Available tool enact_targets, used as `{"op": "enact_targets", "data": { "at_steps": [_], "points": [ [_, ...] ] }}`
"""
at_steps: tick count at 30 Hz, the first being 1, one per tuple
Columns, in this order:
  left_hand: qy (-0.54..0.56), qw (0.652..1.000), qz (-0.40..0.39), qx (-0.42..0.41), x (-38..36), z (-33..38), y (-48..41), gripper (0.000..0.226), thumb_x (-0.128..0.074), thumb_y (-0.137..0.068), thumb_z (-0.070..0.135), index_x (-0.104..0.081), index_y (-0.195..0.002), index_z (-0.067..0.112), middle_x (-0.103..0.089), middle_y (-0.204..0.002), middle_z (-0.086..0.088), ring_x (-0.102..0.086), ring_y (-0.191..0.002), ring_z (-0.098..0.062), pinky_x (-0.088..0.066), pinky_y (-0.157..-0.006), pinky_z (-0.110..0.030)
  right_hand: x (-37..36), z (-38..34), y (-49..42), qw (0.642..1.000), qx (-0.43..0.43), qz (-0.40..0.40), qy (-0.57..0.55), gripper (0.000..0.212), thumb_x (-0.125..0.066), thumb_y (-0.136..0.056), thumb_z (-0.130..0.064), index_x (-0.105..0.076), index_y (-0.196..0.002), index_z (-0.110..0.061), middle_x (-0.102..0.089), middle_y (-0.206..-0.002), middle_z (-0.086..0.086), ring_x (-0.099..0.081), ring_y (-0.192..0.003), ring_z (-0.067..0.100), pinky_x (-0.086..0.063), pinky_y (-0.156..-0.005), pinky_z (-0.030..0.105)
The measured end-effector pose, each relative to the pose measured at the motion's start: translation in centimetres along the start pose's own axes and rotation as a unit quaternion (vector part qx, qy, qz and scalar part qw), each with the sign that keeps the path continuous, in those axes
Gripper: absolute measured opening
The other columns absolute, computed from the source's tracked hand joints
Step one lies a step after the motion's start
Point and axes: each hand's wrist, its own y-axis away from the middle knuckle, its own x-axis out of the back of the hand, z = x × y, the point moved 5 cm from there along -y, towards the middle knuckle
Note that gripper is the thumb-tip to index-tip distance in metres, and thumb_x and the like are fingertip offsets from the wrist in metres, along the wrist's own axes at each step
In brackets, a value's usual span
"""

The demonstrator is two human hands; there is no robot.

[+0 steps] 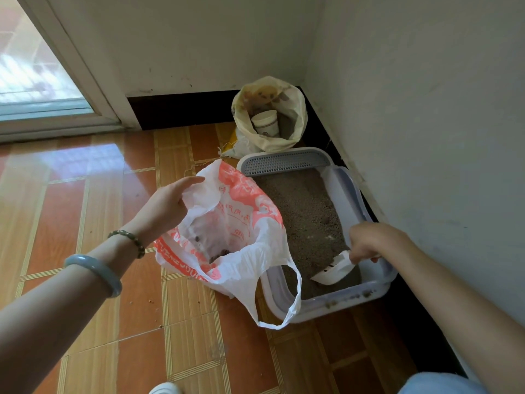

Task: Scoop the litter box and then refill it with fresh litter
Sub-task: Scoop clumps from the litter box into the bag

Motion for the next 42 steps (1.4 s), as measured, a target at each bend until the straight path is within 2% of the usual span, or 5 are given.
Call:
{"op": "enact_targets", "data": {
  "at_steps": [13, 18, 29, 36, 42],
  "points": [
    [-0.003, 1.000, -0.006, -0.003, 0.0, 0.6, 0.1, 0.059, -0.035, -0.091, -0.011, -0.047, -0.134, 0.027, -0.052, -0.135, -0.014, -0.050, -0.057, -0.011, -0.037, -0.034, -0.010, -0.6, -0.3, -1.3, 0.999, 0.030, 0.035, -0.014, 0.024, -0.053, -0.085, -0.019, -0.044, -0.064, -0.013, -0.050, -0.064, 0.003, -0.045, -0.052, 0.013, -0.035, -0.049, 0.022],
    [-0.014, 1.000, -0.008, -0.005, 0.0, 0.4, 0.2, 0.058, -0.034, -0.091, -0.012, -0.047, -0.135, 0.024, -0.050, -0.137, -0.014, -0.058, -0.077, -0.026, -0.040, -0.037, -0.009, -1.4, 0.3, -2.0, 0.994, 0.049, 0.069, -0.074, 0.020, -0.052, -0.089, -0.027, -0.059, -0.081, -0.011, -0.046, -0.066, 0.000, -0.042, -0.055, 0.011, -0.029, -0.048, 0.023],
    [-0.022, 1.000, 0.001, -0.015, 0.2, 0.4, 0.2, 0.059, -0.035, -0.090, -0.013, -0.047, -0.134, 0.024, -0.051, -0.136, -0.014, -0.062, -0.089, -0.029, -0.044, -0.041, -0.011, -5.2, -4.0, -5.6, 0.958, 0.093, 0.188, -0.196, 0.025, -0.047, -0.094, -0.032, -0.062, -0.100, -0.013, -0.064, -0.086, 0.006, -0.062, -0.078, 0.022, -0.048, -0.067, 0.032],
    [-0.015, 1.000, 0.000, -0.010, 0.1, 0.1, 0.4, 0.058, -0.036, -0.091, -0.011, -0.047, -0.134, 0.026, -0.052, -0.135, -0.013, -0.063, -0.088, -0.026, -0.044, -0.041, -0.010, -3.6, -6.7, -7.3, 0.941, 0.077, 0.186, -0.272, 0.028, -0.044, -0.096, -0.031, -0.062, -0.104, -0.012, -0.066, -0.097, 0.009, -0.063, -0.087, 0.025, -0.045, -0.067, 0.032],
    [-0.020, 1.000, -0.007, -0.008, 0.3, -0.6, 1.4, 0.059, -0.037, -0.091, -0.011, -0.047, -0.134, 0.028, -0.056, -0.131, -0.011, -0.057, -0.071, -0.013, -0.044, -0.044, -0.010, -4.6, -8.9, -8.5, 0.924, 0.062, 0.090, -0.367, 0.041, -0.041, -0.098, -0.029, -0.038, -0.133, -0.009, -0.049, -0.131, 0.016, -0.053, -0.114, 0.031, -0.046, -0.087, 0.039]
  ]
}}
